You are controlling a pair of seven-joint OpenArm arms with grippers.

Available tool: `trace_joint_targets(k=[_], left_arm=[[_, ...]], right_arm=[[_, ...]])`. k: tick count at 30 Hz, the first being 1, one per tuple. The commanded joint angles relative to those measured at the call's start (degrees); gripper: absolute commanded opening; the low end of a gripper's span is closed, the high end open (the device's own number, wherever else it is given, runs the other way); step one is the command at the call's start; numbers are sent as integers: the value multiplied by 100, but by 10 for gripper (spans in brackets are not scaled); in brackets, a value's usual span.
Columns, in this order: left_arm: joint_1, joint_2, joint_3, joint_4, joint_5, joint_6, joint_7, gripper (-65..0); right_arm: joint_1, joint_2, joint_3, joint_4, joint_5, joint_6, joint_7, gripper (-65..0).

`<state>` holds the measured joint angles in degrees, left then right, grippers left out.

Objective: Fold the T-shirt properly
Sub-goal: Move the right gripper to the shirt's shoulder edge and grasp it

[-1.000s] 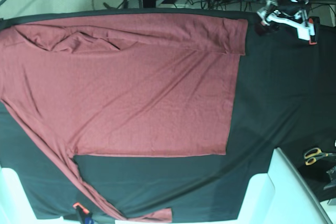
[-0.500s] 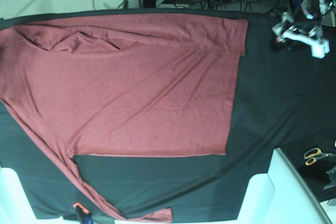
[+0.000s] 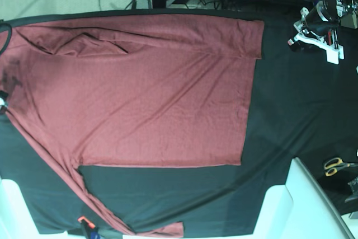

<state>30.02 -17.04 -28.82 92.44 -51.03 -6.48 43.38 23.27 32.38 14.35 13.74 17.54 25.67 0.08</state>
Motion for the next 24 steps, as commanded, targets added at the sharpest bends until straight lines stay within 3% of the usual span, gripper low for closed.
trace_joint_targets(k=[1,18,21,24], left_arm=[[27,-76,-41,79,-71,-60,-52,-650],[35,-76,-41,79,-71,-60,-52,-650],[35,-76,-41,79,-71,-60,-52,-650],[44,-76,-41,79,-71,-60,-52,-650]], right_arm=[[210,142,-15,64,26,48,146,-290],[262,-69,-42,37,9,31,129,-290],[254,-104,-85,37,0,-347,129,-290],[254,-113,-569,37,0,-637,146,-290]])
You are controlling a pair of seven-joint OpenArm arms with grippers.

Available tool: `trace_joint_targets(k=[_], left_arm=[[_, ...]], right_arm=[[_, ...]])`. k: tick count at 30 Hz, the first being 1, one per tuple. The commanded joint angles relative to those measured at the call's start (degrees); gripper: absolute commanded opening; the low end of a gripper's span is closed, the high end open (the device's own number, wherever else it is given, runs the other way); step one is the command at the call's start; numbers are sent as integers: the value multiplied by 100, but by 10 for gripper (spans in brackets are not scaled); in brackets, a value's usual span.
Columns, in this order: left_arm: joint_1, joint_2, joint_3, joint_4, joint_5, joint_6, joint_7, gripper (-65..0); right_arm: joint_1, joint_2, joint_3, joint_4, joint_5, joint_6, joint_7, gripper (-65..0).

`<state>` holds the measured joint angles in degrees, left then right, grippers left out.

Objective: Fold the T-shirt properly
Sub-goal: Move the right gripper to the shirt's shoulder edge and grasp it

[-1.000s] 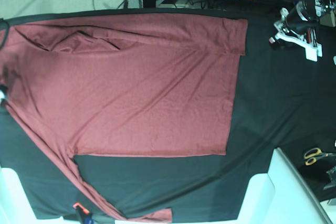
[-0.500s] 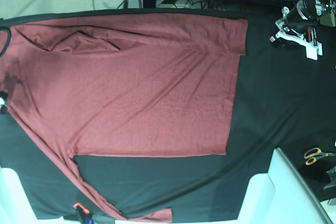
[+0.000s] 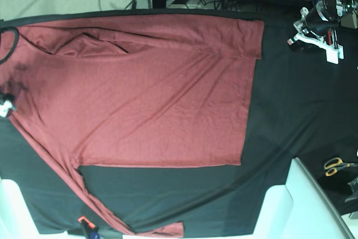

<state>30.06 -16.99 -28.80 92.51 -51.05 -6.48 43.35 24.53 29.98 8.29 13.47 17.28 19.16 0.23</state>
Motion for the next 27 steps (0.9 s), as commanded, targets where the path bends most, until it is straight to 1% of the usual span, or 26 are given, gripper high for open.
trace_joint_targets(k=[1,3,13,15,16,19,22,26,27], left_arm=[[40,-81,-43,72,-69,-60,-50,-650],[40,-81,-43,72,-69,-60,-50,-650],[110,-72,-43,63,-69,-60,-58,-650],[110,-72,-43,63,-69,-60,-58,-650],[110,-72,-43,63,-69,-60,-58,-650],[110,-72,-43,63,-69,-60,-58,-650],[110,-72,-43,63,-69,-60,-58,-650],[110,-63,-43,63,-69,-60,-58,-650],[110,-63,-43,63,-69,-60,-58,-650]], right_arm=[[127,128,-131,64,26,-30,131,-290],[127,128,-315,64,52,-109,131,-290],[127,128,-350,64,44,-136,105,-294],[127,119,-350,55,35,-136,105,-308],[118,119,-350,55,35,-136,96,-335],[118,57,-359,-16,35,-136,96,-467],[118,31,-359,-156,35,-136,96,-563],[118,13,-359,-147,35,-136,96,-648],[118,13,-359,-139,35,-136,96,-650]])
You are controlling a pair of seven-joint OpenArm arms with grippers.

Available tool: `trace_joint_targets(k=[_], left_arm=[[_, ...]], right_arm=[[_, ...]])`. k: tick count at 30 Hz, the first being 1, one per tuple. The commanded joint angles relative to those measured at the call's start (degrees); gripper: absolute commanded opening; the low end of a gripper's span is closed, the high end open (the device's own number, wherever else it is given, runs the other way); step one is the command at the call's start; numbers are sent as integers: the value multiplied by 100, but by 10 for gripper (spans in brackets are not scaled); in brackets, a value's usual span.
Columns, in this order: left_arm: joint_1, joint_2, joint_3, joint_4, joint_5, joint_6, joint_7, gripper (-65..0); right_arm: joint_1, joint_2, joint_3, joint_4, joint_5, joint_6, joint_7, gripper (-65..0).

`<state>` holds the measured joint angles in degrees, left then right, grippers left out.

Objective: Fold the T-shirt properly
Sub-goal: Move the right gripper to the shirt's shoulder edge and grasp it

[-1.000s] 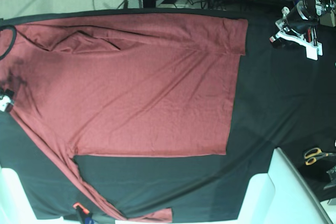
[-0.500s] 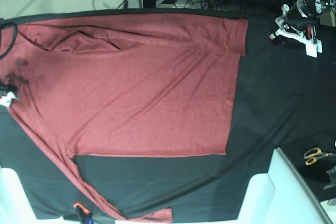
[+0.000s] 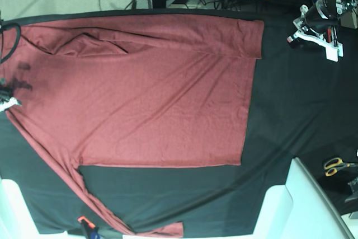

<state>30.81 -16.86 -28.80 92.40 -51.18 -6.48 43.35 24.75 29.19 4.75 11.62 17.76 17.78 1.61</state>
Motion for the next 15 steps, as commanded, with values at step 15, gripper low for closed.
trace_joint_targets(k=[15], left_arm=[[18,-76,-43,74,-56,-60,-58,-650]], right_arm=[[-704,127,250,1304,40,29,-464,-650]])
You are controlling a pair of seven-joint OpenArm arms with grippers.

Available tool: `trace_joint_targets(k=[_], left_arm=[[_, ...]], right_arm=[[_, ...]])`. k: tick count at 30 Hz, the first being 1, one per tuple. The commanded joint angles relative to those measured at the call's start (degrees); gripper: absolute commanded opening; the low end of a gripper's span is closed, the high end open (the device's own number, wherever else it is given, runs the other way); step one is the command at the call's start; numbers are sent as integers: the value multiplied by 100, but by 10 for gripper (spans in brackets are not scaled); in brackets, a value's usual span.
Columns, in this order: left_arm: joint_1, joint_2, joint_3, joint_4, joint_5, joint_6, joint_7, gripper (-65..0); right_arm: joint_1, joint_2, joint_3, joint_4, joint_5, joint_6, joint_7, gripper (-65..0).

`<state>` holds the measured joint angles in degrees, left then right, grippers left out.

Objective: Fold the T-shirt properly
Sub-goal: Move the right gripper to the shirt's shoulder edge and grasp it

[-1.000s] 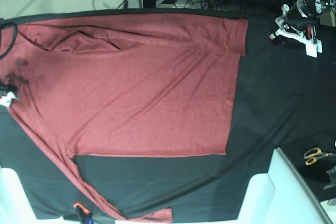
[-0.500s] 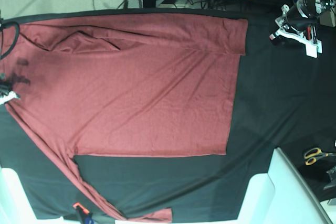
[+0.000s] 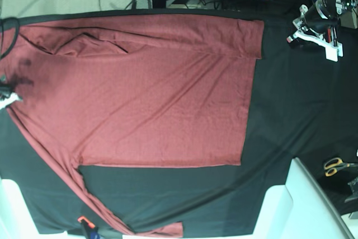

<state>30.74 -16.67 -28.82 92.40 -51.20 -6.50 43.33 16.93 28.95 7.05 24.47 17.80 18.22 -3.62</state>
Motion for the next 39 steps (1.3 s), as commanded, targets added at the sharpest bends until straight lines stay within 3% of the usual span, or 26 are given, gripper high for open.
trace_joint_targets(k=[1,6,16,22,24,27,30,34,37,39], left_arm=[[16,-96,-41,74,-54,-57,-56,-650],[16,-96,-32,74,-45,-57,-56,-650],[-2,-96,-6,74,-45,-57,-56,-650],[-10,-96,-24,74,-45,-57,-56,-650],[-10,-96,-6,74,-45,-57,-56,-650],[-19,-96,3,65,-45,-57,-56,-650],[-63,-96,3,39,-45,-57,-56,-650],[-90,-96,-32,-216,-45,-57,-56,-650],[-90,-96,-41,-242,-45,-57,-56,-650],[-90,-96,-41,-242,-45,-57,-56,-650]], right_arm=[[-97,134,231,274,35,-15,-47,-650],[-836,-25,1031,1566,26,2,-610,-650],[-1820,-376,1787,3404,18,2,-1902,-650],[-2137,-499,1831,3861,9,2,-2095,-641],[-2110,-499,1831,3870,18,2,-2342,-581],[-2110,-499,1858,4239,26,2,-2728,-428],[-2172,-622,1867,4916,26,2,-2781,-314],[-1759,-614,1814,5021,0,2,-2816,-311],[-950,-605,1805,4010,-18,73,-2860,-311],[-335,-508,1805,3070,-62,424,-2843,-311]])
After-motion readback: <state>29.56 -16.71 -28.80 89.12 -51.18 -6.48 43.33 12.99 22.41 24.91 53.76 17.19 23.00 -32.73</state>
